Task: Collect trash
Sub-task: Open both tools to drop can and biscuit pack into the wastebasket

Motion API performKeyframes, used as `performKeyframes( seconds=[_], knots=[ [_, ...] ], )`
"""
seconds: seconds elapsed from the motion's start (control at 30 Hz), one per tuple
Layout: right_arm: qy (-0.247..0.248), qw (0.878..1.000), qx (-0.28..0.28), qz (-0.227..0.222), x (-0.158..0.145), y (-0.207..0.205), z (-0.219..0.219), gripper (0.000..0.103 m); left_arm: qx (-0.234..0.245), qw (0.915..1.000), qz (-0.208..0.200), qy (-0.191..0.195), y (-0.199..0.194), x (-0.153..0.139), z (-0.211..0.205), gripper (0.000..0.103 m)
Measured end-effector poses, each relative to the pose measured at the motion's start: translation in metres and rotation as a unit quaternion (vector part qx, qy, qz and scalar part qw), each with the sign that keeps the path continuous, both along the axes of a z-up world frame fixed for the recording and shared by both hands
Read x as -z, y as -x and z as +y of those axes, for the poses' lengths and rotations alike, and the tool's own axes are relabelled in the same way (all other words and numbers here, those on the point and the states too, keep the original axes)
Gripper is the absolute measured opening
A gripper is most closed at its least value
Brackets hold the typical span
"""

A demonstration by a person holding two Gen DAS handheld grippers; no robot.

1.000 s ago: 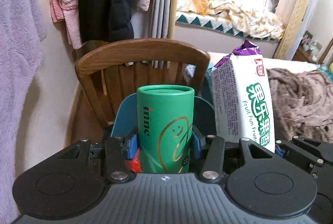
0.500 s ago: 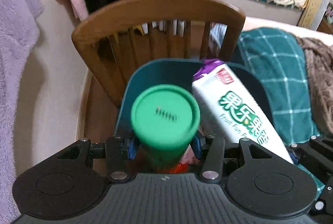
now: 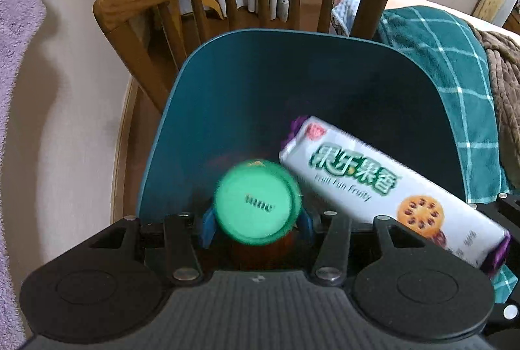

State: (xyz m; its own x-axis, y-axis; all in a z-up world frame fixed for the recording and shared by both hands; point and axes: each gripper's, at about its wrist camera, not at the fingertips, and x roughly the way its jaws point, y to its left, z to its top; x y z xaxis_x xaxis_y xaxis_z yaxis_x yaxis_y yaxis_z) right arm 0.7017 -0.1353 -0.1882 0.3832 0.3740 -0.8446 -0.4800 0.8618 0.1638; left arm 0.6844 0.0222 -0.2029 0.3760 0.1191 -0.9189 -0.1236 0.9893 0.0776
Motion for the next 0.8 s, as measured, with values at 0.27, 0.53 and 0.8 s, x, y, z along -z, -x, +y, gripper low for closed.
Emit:
performKeyframes(
  seconds=[0.27, 0.53, 0.8],
  knots=[
    [-0.017, 1.000, 0.013, -0.005, -0.005, 0.006, -0.013, 0.060, 0.002, 0.9996, -0.013, 0.024, 0.009, -0.011, -0.002, 0.065],
    [-0.053, 0.998, 0.027, -0.032, -0.037, 0.023, -0.029, 0.073, 0.013, 0.9972, -0.064, 0.035, 0.038, -0.050, -0.004, 0.071],
    [-0.089, 0.993, 0.015, -0.069, -0.082, 0.063, -0.051, 0.088, 0.027, 0.9930, -0.105, 0.045, 0.082, -0.094, 0.000, 0.071]
  ],
)
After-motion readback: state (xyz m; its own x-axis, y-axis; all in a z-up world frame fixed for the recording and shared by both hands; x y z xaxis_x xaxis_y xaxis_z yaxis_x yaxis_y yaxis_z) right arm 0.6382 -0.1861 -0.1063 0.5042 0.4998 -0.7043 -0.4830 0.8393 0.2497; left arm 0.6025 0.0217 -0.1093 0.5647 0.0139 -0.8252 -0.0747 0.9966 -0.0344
